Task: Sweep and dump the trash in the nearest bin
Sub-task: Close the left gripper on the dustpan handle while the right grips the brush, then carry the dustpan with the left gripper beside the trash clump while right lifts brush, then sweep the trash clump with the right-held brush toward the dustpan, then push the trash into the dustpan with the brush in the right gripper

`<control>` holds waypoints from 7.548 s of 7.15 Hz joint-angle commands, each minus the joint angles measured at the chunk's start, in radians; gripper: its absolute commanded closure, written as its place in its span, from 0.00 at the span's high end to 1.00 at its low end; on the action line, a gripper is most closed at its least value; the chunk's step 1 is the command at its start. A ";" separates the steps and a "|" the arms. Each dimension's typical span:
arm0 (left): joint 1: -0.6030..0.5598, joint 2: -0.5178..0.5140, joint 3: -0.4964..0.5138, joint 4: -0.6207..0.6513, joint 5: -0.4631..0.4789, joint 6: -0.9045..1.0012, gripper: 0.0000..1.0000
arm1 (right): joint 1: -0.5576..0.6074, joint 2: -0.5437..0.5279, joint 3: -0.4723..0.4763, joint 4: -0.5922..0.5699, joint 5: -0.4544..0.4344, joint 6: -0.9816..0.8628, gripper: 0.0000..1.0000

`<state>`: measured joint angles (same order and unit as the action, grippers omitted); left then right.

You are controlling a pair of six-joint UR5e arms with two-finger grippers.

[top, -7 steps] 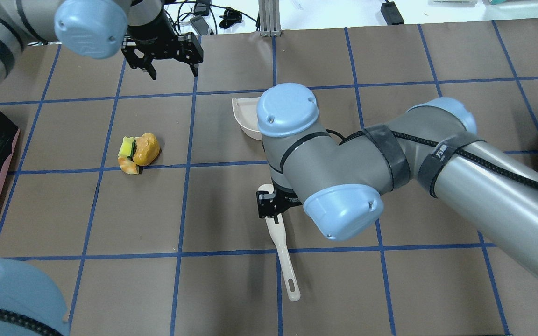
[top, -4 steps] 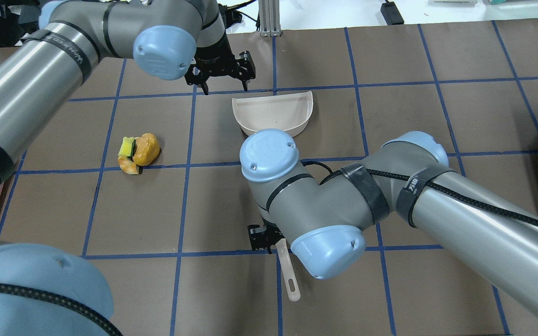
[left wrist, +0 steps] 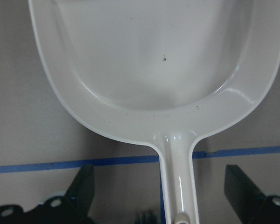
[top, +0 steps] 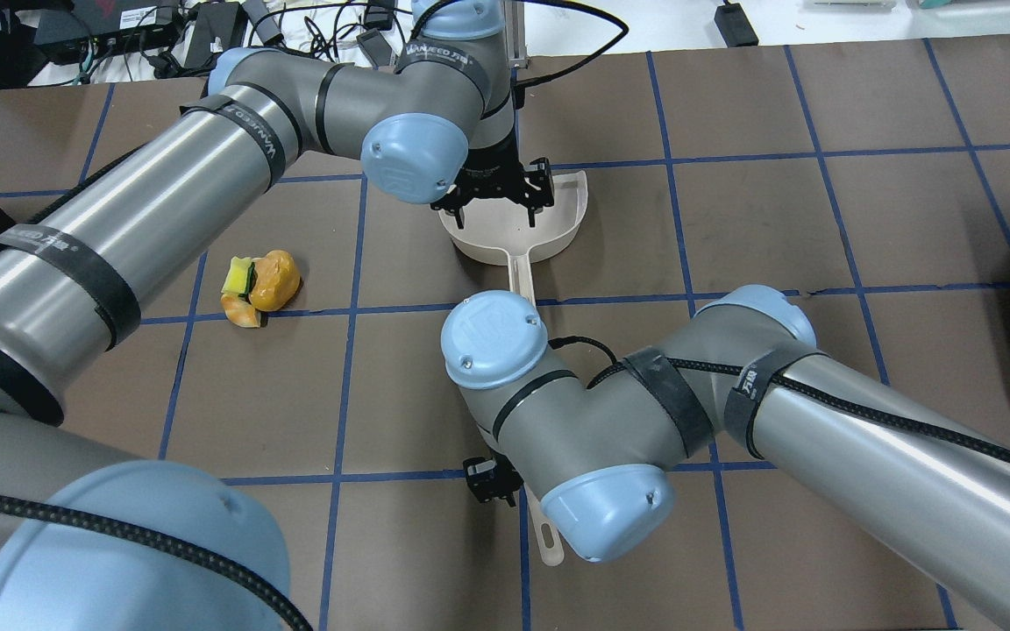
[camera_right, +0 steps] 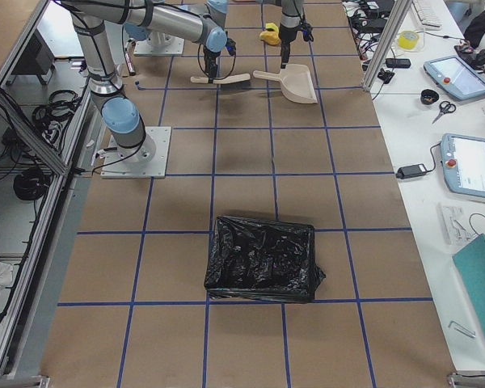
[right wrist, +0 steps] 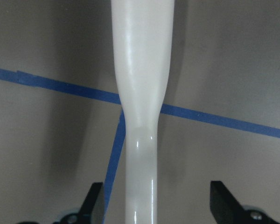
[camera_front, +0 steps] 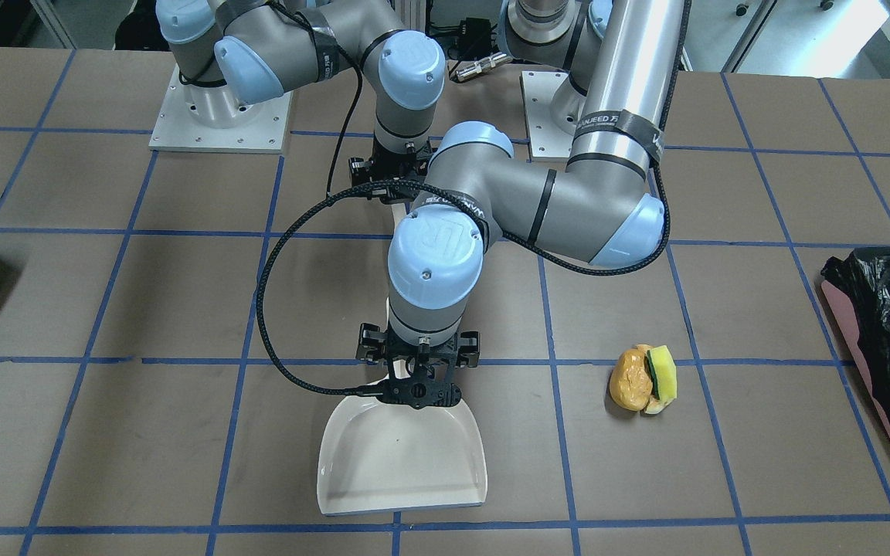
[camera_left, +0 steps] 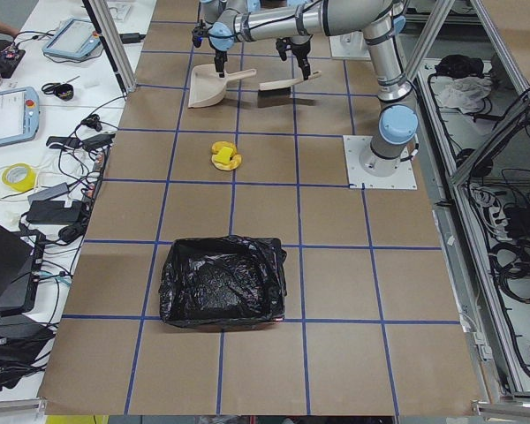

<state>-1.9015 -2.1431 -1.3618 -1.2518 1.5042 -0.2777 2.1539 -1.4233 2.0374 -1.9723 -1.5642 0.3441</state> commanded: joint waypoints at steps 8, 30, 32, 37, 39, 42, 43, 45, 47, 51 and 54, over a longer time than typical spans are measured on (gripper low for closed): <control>-0.047 -0.003 -0.089 -0.018 -0.055 -0.023 0.26 | 0.060 0.014 0.049 -0.045 0.007 0.069 0.19; 0.934 0.181 -0.198 0.183 0.258 2.230 0.00 | -0.022 0.412 -0.707 0.288 0.040 0.099 0.00; 0.932 0.155 -0.243 0.216 0.318 2.307 0.00 | -0.013 0.490 -0.820 0.311 0.076 0.154 0.00; 0.923 0.106 -0.255 0.274 0.337 2.506 0.00 | 0.063 0.661 -1.037 0.351 0.168 0.263 0.00; 0.920 0.092 -0.258 0.281 0.337 2.505 0.00 | 0.090 0.699 -1.086 0.337 0.197 0.334 0.00; 0.889 0.083 -0.258 0.299 0.343 2.497 0.00 | 0.148 0.733 -1.114 0.276 0.219 0.473 0.00; 0.888 0.080 -0.258 0.304 0.343 2.493 0.00 | 0.164 0.756 -1.126 0.276 0.217 0.507 0.00; 0.885 0.078 -0.258 0.313 0.343 2.490 0.00 | 0.181 0.802 -1.207 0.276 0.234 0.552 0.00; 0.880 0.077 -0.258 0.313 0.343 2.488 0.00 | 0.202 0.851 -1.273 0.274 0.247 0.579 0.00; 0.878 0.077 -0.258 0.313 0.343 2.488 0.00 | 0.208 0.883 -1.367 0.216 0.361 0.631 0.00; 0.878 0.077 -0.257 0.315 0.343 2.488 0.00 | 0.222 0.915 -1.399 0.123 0.403 0.632 0.00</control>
<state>-1.0232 -2.0663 -1.6196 -0.9378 1.8473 2.2105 2.3702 -0.5197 0.6462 -1.8102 -1.1755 0.9757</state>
